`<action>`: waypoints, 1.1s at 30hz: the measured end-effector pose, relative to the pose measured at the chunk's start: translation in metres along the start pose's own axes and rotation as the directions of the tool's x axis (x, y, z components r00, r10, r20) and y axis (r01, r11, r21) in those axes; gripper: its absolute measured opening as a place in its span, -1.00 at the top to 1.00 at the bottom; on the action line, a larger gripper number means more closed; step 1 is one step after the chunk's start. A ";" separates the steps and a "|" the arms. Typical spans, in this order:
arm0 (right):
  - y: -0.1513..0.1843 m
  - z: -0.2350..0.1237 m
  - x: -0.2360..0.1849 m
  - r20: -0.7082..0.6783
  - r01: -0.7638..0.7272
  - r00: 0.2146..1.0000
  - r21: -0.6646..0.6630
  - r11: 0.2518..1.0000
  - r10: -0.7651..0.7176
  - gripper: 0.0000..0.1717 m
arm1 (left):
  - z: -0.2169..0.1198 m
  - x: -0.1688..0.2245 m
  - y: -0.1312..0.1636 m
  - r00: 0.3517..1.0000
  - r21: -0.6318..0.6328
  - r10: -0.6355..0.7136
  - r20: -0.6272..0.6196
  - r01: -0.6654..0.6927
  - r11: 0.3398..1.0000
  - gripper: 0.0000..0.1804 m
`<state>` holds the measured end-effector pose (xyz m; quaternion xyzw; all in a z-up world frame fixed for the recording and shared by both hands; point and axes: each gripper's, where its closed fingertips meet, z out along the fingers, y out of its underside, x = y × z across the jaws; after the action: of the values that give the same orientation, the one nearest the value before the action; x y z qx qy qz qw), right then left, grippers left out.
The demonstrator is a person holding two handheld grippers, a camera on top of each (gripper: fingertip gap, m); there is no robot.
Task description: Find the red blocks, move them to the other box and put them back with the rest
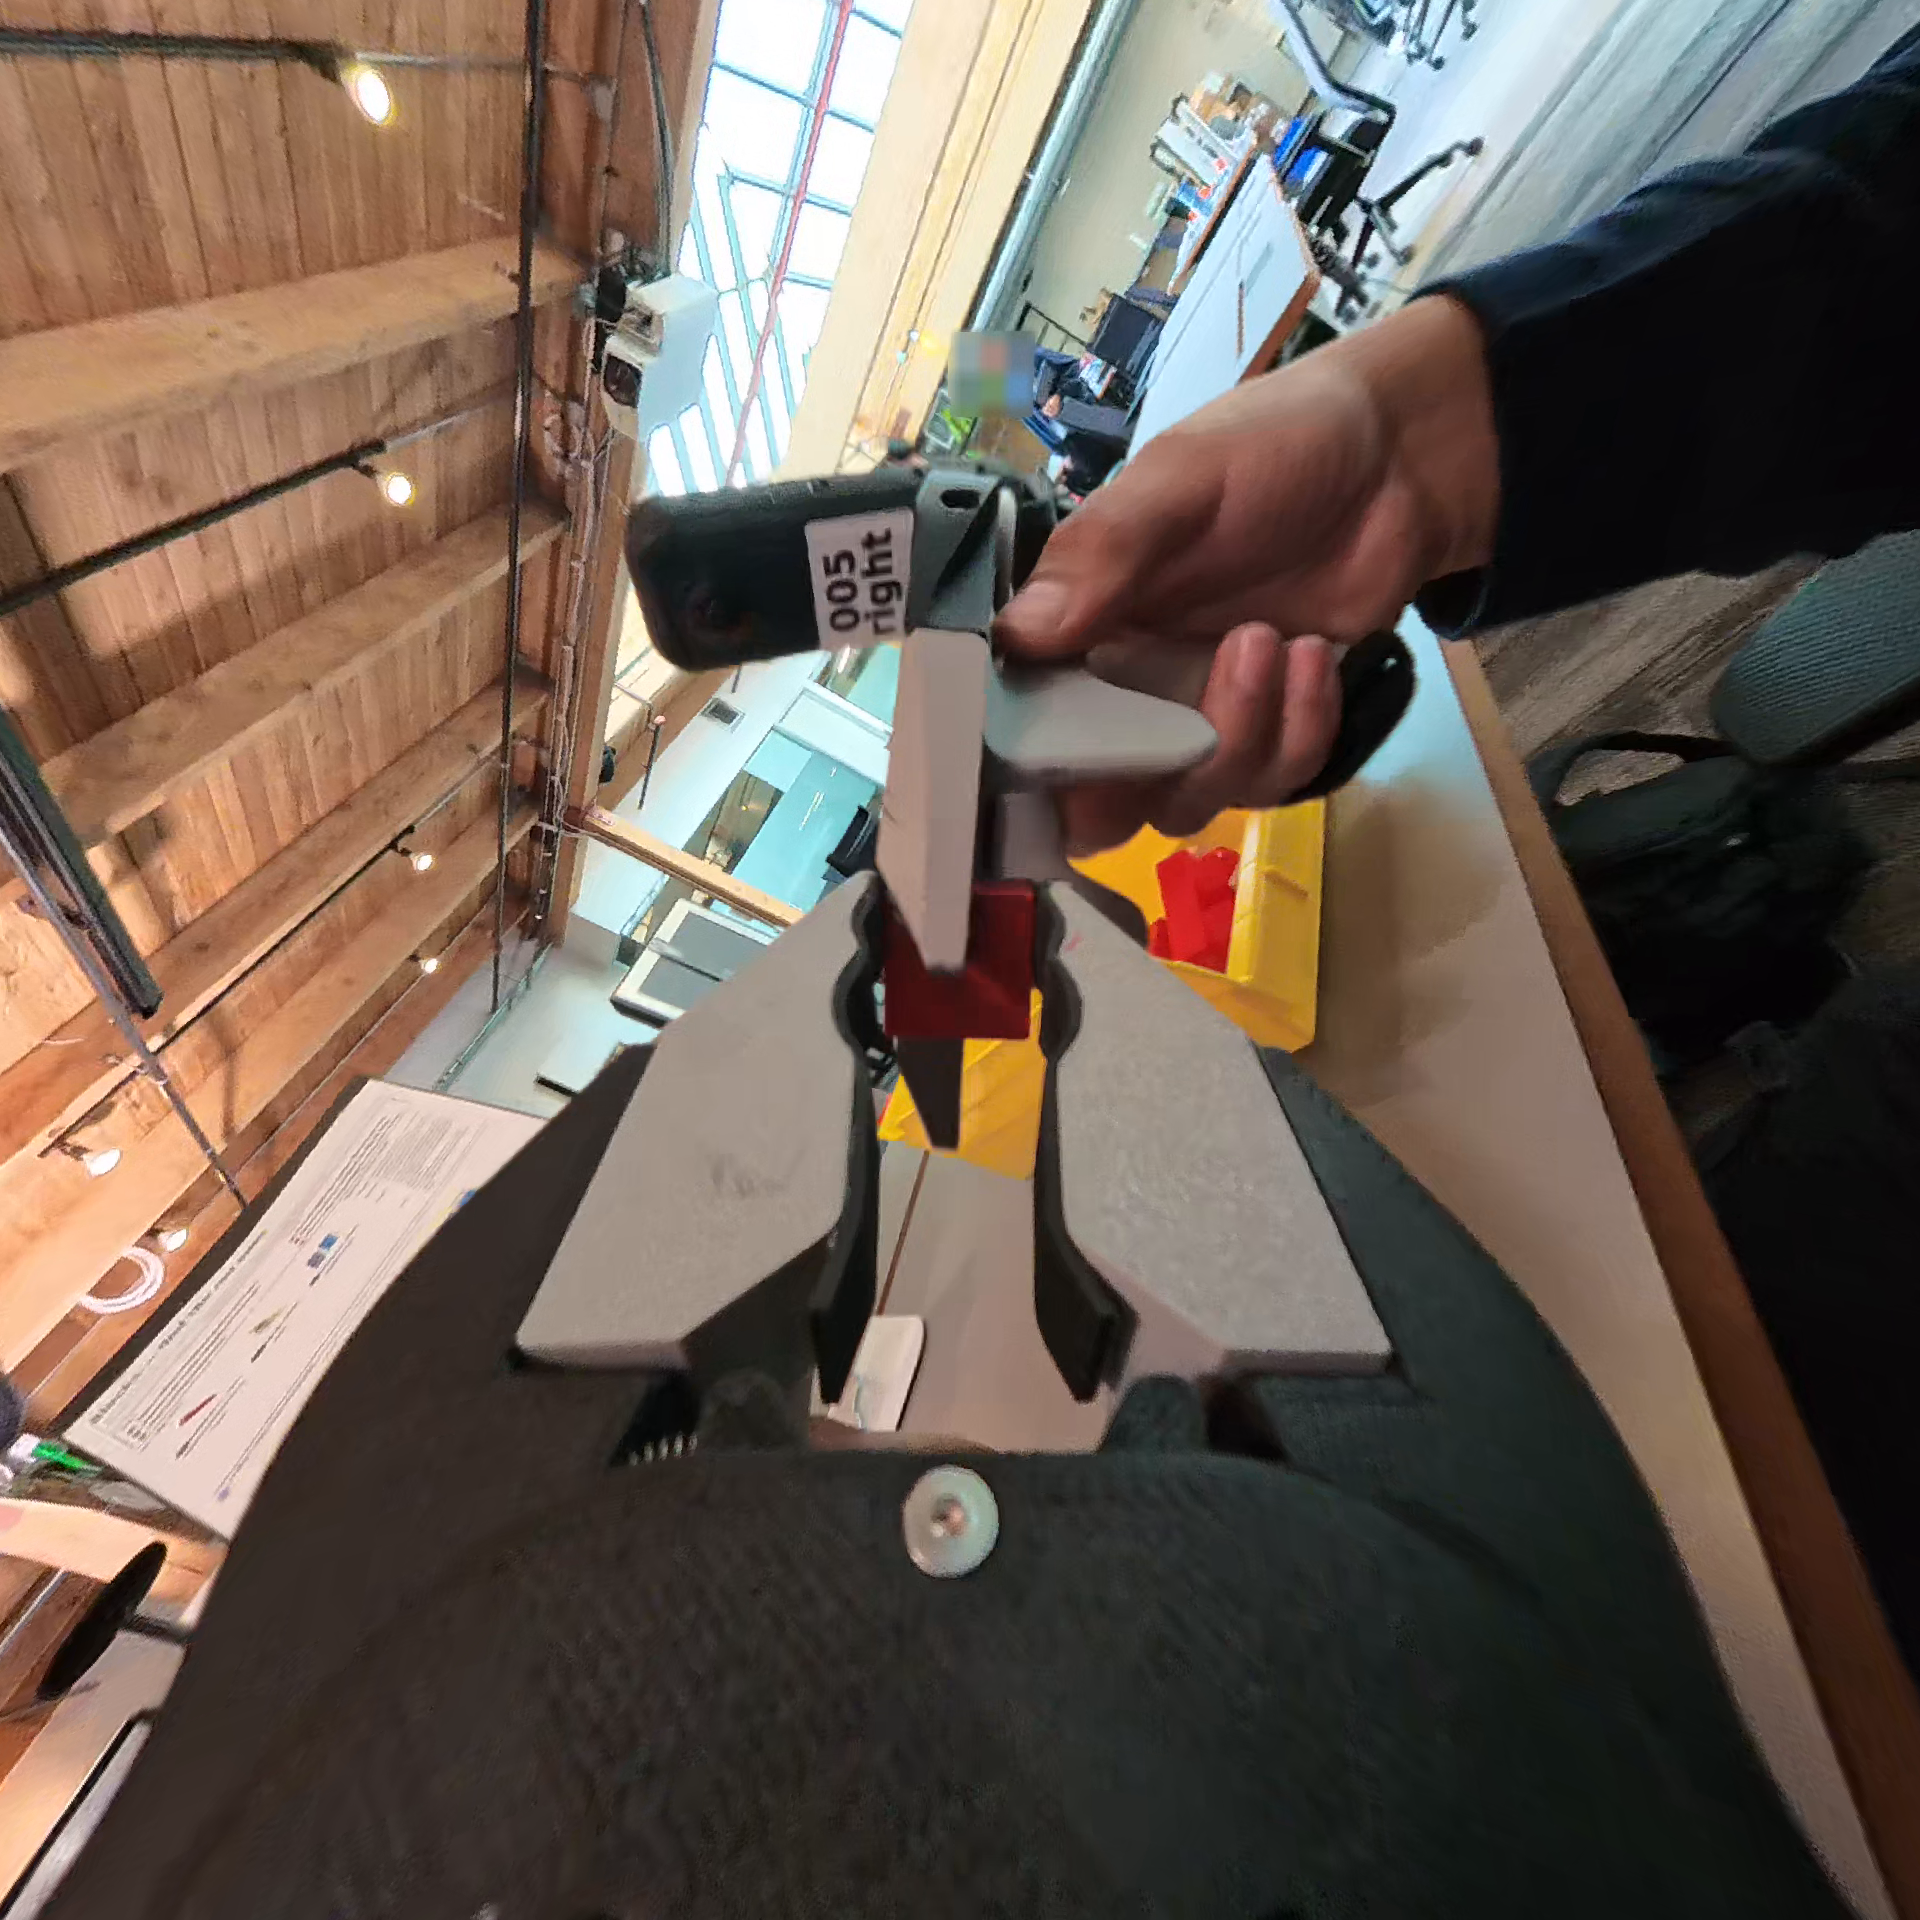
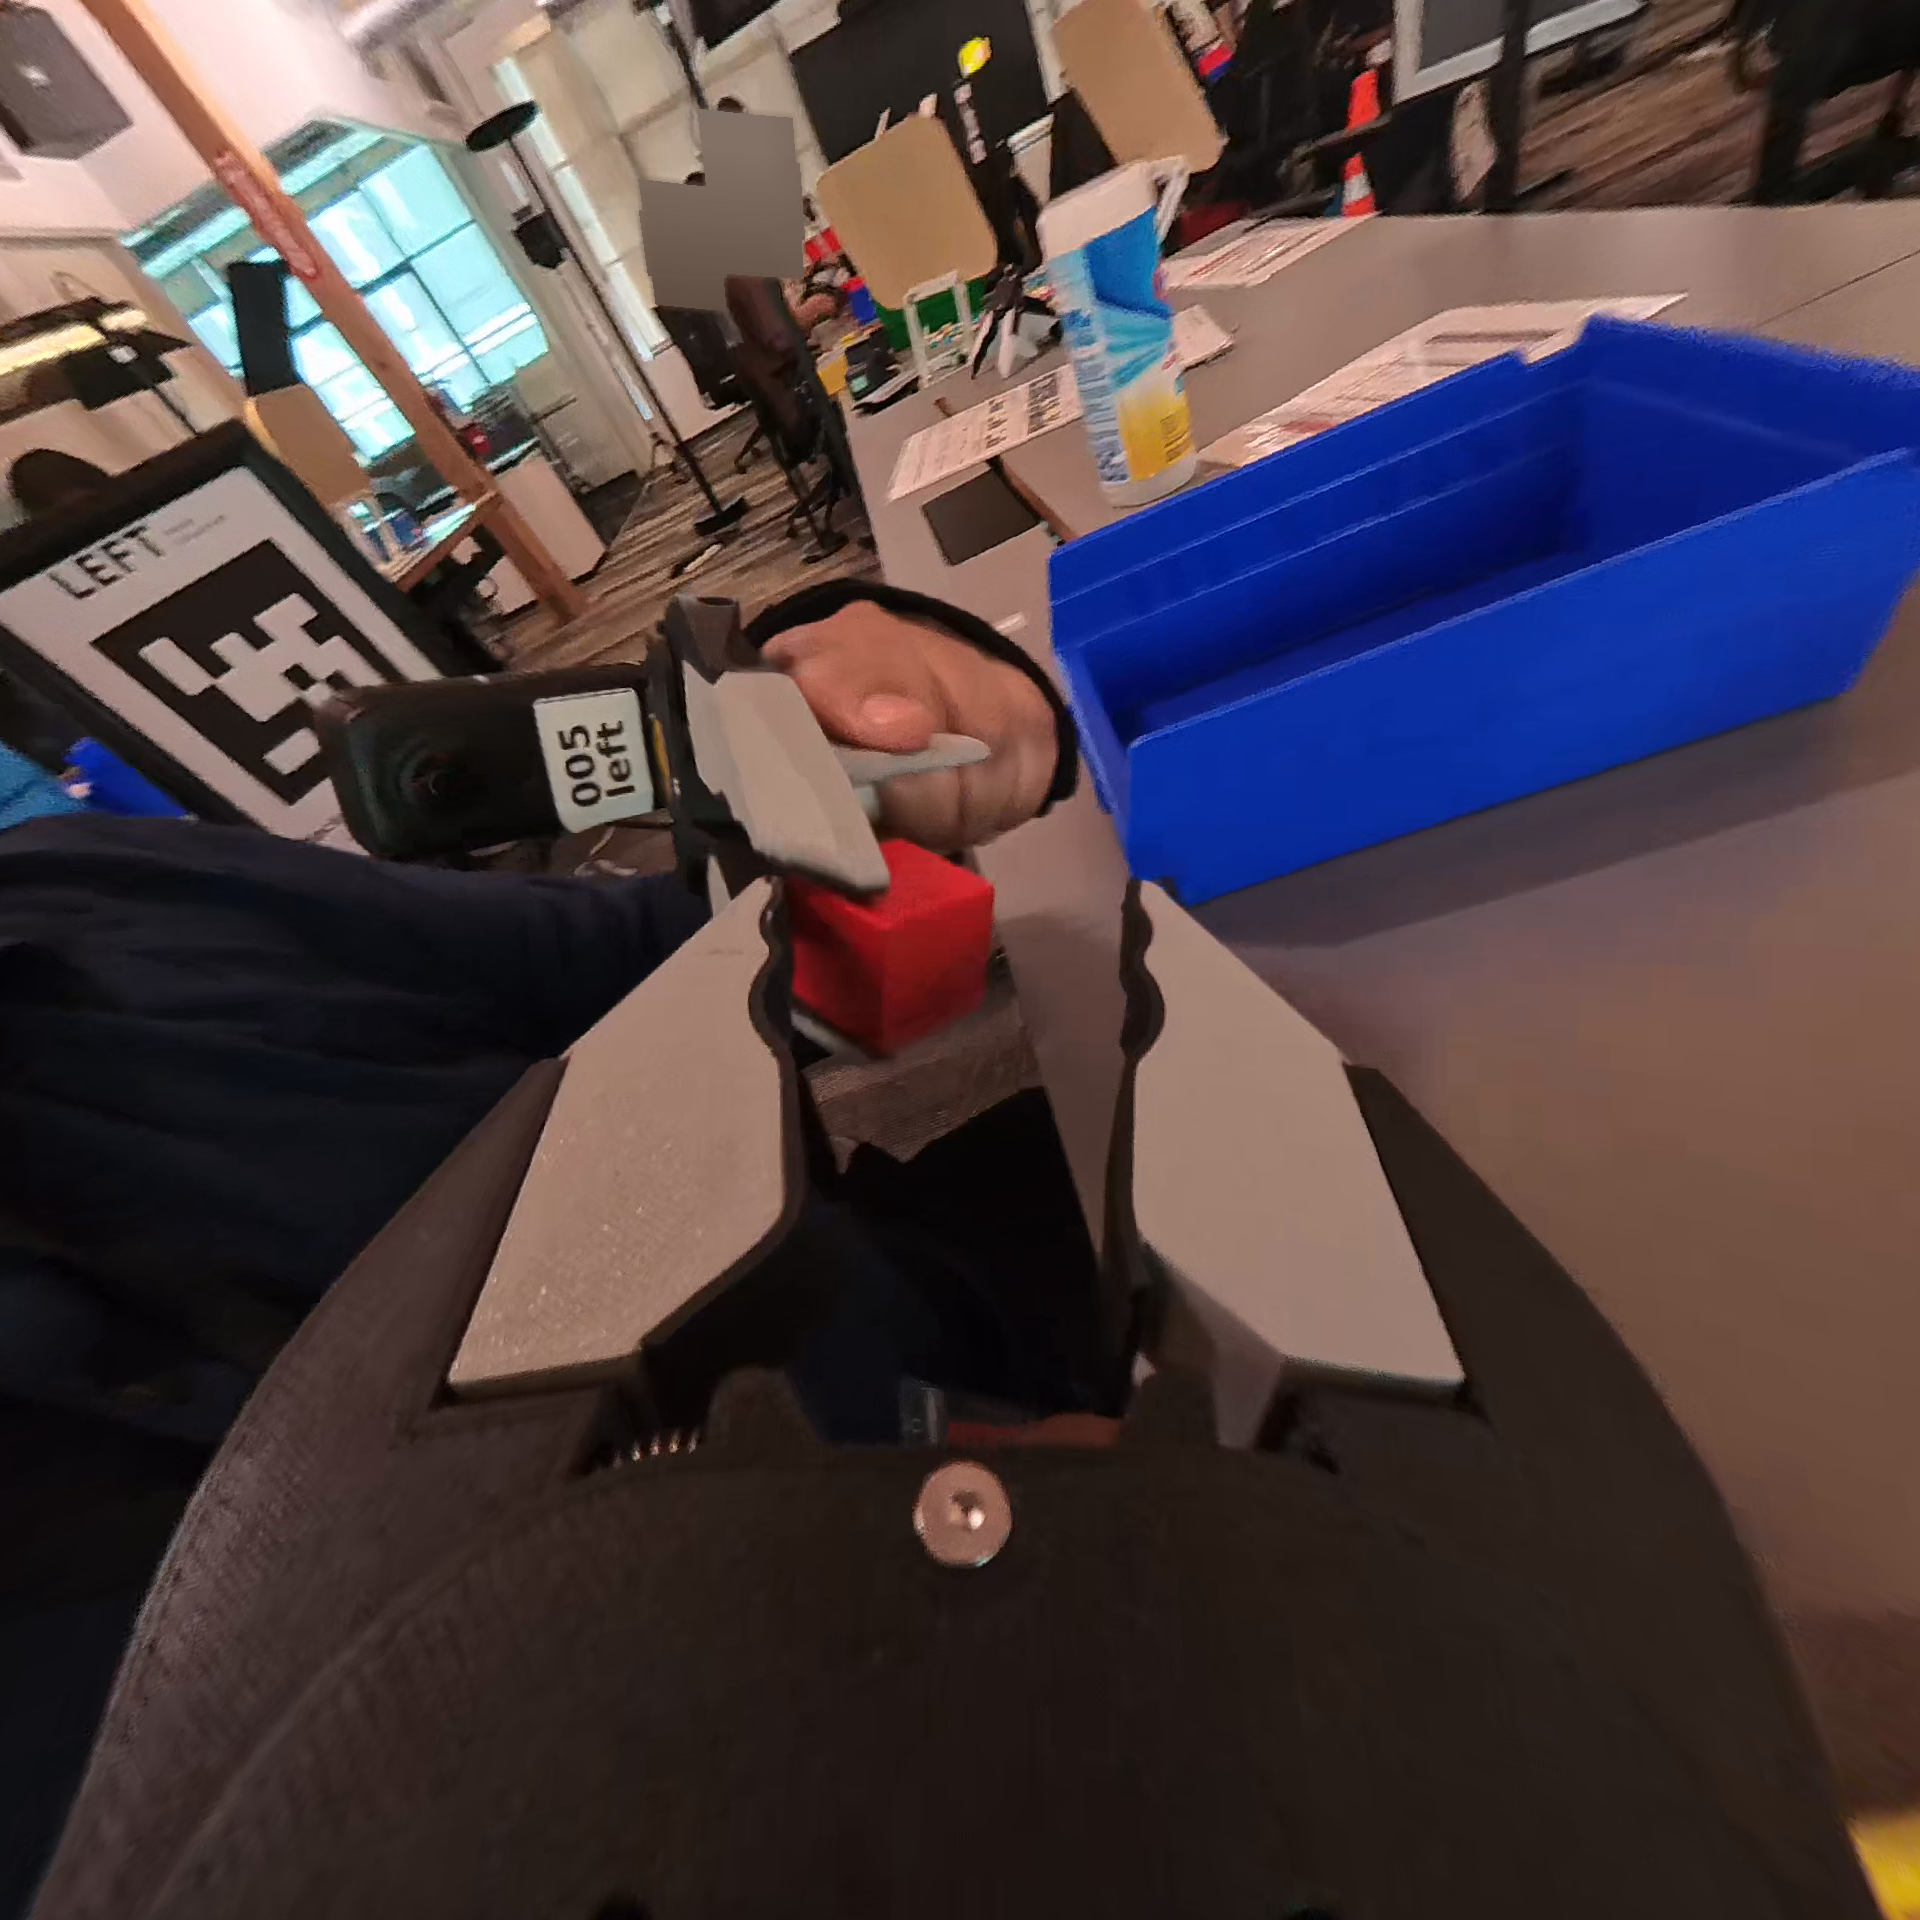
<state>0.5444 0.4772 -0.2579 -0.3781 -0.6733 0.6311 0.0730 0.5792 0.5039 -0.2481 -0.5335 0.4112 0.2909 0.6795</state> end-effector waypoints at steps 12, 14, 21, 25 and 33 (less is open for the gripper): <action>-0.026 -0.042 0.032 -0.190 0.048 0.981 0.110 0.993 -0.026 0.57 | -0.005 -0.035 0.033 0.984 -0.147 -0.106 0.146 0.127 0.981 0.57; -0.042 -0.101 0.079 -0.486 0.127 0.873 0.165 0.978 -0.031 0.57 | -0.020 -0.061 0.054 0.959 -0.220 -0.161 0.233 0.214 0.952 0.60; 0.072 -0.231 0.224 -0.923 -0.279 0.385 -0.101 0.955 0.015 0.36 | -0.067 -0.076 0.146 0.813 -0.477 -0.409 0.413 0.576 0.664 0.54; 0.037 -0.219 0.197 -0.893 -0.146 0.451 -0.071 0.987 0.003 0.40 | -0.097 -0.056 0.174 0.761 -0.554 -0.435 0.481 0.649 0.522 0.46; 0.058 -0.112 0.151 -0.772 -0.142 0.614 -0.314 0.939 -0.165 -0.01 | -0.128 -0.026 0.194 0.671 -0.580 -0.504 0.544 0.735 0.351 0.57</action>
<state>0.5265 0.6523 -0.3459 -0.6189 -0.6739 0.2719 0.2982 0.3733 0.4325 -0.3319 -0.8368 -0.0861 0.2226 0.4927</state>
